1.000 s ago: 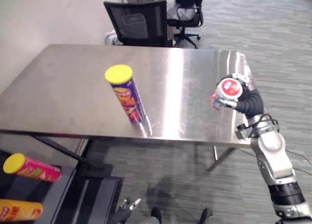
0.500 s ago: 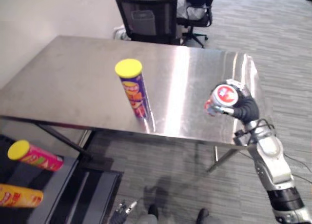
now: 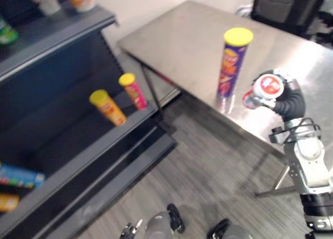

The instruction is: Put the gum and the chips on the shelf.

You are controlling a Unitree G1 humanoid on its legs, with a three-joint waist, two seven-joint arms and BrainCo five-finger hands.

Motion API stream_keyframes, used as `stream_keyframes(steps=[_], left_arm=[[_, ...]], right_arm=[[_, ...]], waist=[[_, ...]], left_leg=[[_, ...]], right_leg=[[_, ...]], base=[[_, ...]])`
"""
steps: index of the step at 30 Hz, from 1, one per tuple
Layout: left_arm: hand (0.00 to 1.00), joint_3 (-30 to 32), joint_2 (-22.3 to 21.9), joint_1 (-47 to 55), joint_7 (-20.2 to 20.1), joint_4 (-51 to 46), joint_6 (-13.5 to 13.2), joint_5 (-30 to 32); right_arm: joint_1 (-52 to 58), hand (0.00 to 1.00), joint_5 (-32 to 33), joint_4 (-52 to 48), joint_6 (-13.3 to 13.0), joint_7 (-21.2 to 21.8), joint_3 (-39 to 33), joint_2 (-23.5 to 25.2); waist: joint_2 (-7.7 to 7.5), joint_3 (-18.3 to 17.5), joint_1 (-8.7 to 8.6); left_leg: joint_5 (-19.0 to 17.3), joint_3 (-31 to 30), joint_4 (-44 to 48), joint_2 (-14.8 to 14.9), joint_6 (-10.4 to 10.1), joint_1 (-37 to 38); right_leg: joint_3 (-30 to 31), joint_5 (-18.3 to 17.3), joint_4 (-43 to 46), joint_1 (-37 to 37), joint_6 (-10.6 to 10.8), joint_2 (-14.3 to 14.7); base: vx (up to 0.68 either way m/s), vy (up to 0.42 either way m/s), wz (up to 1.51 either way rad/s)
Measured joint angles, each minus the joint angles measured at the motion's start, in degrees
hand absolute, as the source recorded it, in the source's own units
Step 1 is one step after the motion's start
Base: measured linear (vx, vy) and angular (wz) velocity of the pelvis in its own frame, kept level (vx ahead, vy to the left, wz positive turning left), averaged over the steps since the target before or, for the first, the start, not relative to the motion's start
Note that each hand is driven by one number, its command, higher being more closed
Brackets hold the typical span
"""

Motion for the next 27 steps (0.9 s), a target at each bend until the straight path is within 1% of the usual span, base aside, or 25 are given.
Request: stream_keyframes(steps=[1, 3, 4, 5, 6, 7, 8, 9, 10, 13, 16, 19, 21, 23, 27], left_arm=[[0.0, -0.5, -0.3, 0.4, 0.0, 0.0, -0.2, 0.0], [0.0, -1.5, -0.2, 0.1, -0.1, 0.0, -0.6, 0.1], [0.0, -2.0, 0.2, -0.1, -0.4, 0.0, -1.5, 0.1], [0.0, -2.6, 1.3, -0.3, -0.5, 0.0, -1.8, 0.1], [0.0, -2.6, 1.4, -0.3, -0.4, 0.1, -1.7, 0.0], [0.0, -2.7, 1.6, -0.3, -0.4, 0.6, -1.7, 0.0], [0.0, -2.6, 1.6, -0.3, -0.3, 1.0, -1.7, 0.0], [0.0, -2.6, 1.6, -0.3, -0.2, 1.0, -1.7, 0.0], [0.0, -2.6, 1.6, 0.0, 0.0, 1.1, -1.6, 0.0], [0.0, -2.4, 1.7, 0.1, 0.2, 1.0, -1.4, 0.0], [0.0, -1.2, 1.7, 0.0, 0.1, 1.1, -1.2, 0.0], [0.0, -0.2, 1.7, -0.5, -0.4, 1.0, -1.2, 0.0], [0.0, -0.2, 1.6, -0.7, -0.4, 1.1, -1.2, -0.1], [0.0, 0.1, 1.4, -1.2, -0.9, 1.0, -1.3, -0.1], [0.0, 0.3, 1.4, -1.2, -1.4, 1.0, -1.3, -0.4]], right_arm=[[0.8, 1.0, 0.0, -0.3, 0.0, -0.6, -0.1, 0.0], [1.4, 1.0, -0.1, -0.3, 0.0, -1.6, -0.1, 0.1], [1.7, 1.0, -0.1, -0.3, 0.0, -2.1, -0.1, 0.9], [2.2, 1.0, -0.2, -0.5, 0.1, -2.4, -0.2, 2.6], [2.6, 1.0, -0.2, -0.7, 0.1, -2.5, -0.2, 3.1], [3.3, 1.0, -0.3, -1.2, 0.1, -2.7, -0.2, 3.6], [3.7, 1.0, -0.4, -1.9, 0.1, -3.1, -0.2, 3.7], [3.8, 1.0, -0.7, -2.3, 0.1, -3.2, -0.3, 3.9], [3.8, 1.0, -1.8, -2.7, 0.2, -3.3, -0.2, 4.6], [4.0, 1.0, -2.4, -3.6, 0.4, -3.2, 0.0, 5.2], [4.0, 1.0, -2.5, -3.7, 0.8, -3.2, 1.0, 5.5], [4.0, 1.0, -3.0, -3.7, 1.5, -3.1, 1.8, 5.7], [3.9, 1.0, -3.9, -3.7, 1.7, -2.9, 1.8, 5.7], [3.5, 1.0, -4.1, -3.7, 2.3, -1.8, 1.8, 5.7], [1.7, 1.0, -4.1, -3.7, 2.7, -0.3, 2.8, 5.7]], waist=[[0.96, -0.4, -0.52], [1.57, -0.4, -0.86], [1.51, -0.4, -0.97], [0.54, 0.1, -1.07], [0.14, 0.2, -1.07], [-0.33, 0.0, -0.55], [-0.4, 0.0, -0.03], [-0.41, 0.0, 0.19], [-0.41, 0.0, 0.36], [-0.51, -0.1, 0.67], [-0.88, -0.1, 0.98], [-0.93, -0.1, 1.11], [-1.11, -0.2, 1.76], [-1.16, -0.1, 1.74], [-1.23, -0.1, 1.8]], left_leg=[[-1.6, 0.0, -4.2, -0.3, -3.0, 3.0], [-2.5, 0.1, -9.9, -1.3, -5.1, 4.8], [-3.2, 0.1, -12.5, -2.5, -6.3, 4.8], [-3.1, -0.1, -13.1, -3.8, -6.0, 4.5], [-3.3, -0.3, -13.2, -4.4, -5.8, 4.3], [-3.7, -0.6, -13.2, -5.3, -5.2, 3.9], [-4.1, -0.8, -13.2, -6.1, -4.6, 3.6], [-4.3, -0.8, -13.2, -6.3, -4.2, 3.5], [-4.7, -1.0, -13.1, -6.8, -3.6, 3.4], [-5.1, -1.3, -12.4, -7.3, -2.9, 2.8], [-5.6, -1.2, -11.4, -7.2, -2.3, 2.4], [-6.0, -0.8, -10.0, -6.1, -2.1, 1.4], [-6.1, -0.1, -10.0, -5.7, -2.2, 1.4], [-5.9, -0.2, -10.0, -5.2, -2.4, 1.3], [-5.4, -0.5, -10.1, -5.1, -2.1, 1.5]], right_leg=[[-1.7, 0.0, 1.0, -0.4, 0.0, -0.5], [-3.8, 0.3, 2.4, -0.9, -0.5, -1.5], [-4.8, 0.5, 3.8, -1.5, -0.7, -2.9], [-5.5, 1.5, 4.3, -1.3, -0.4, -4.4], [-5.6, 2.2, 4.3, -1.3, -0.2, -4.9], [-5.6, 3.8, 3.7, -1.3, 0.1, -5.4], [-5.5, 5.7, 2.6, -1.2, 0.5, -5.4], [-5.4, 6.6, 2.0, -1.2, 0.6, -5.4], [-4.7, 8.4, 0.8, -1.2, 0.9, -5.3], [-1.8, 10.5, -1.2, -1.3, 1.7, -4.6], [-0.1, 10.5, -2.6, -1.3, 1.7, -3.8], [0.6, 10.5, -3.5, -1.6, 1.7, -2.6], [0.9, 10.4, -3.4, -2.1, 1.5, -2.3], [1.0, 10.1, -3.4, -2.3, 1.1, -1.7], [1.0, 10.0, -2.6, -2.3, 0.9, -1.9]], base=[[-0.16, 0.022, 0.86], [-0.15, 0.138, 0.64], [-0.23, 0.229, 0.61], [-0.2, 0.2, 0.45], [-0.18, 0.214, 0.3], [-0.17, 0.294, 0.18], [-0.13, 0.252, 0.13], [-0.11, 0.263, 0.1], [-0.07, 0.204, 0.07], [-0.06, 0.243, 0.07], [0.01, 0.107, -0.04], [0.04, 0.031, -0.06], [0.05, 0.005, -0.16], [0.06, -0.002, -0.05], [0.06, 0.007, 0.04]])
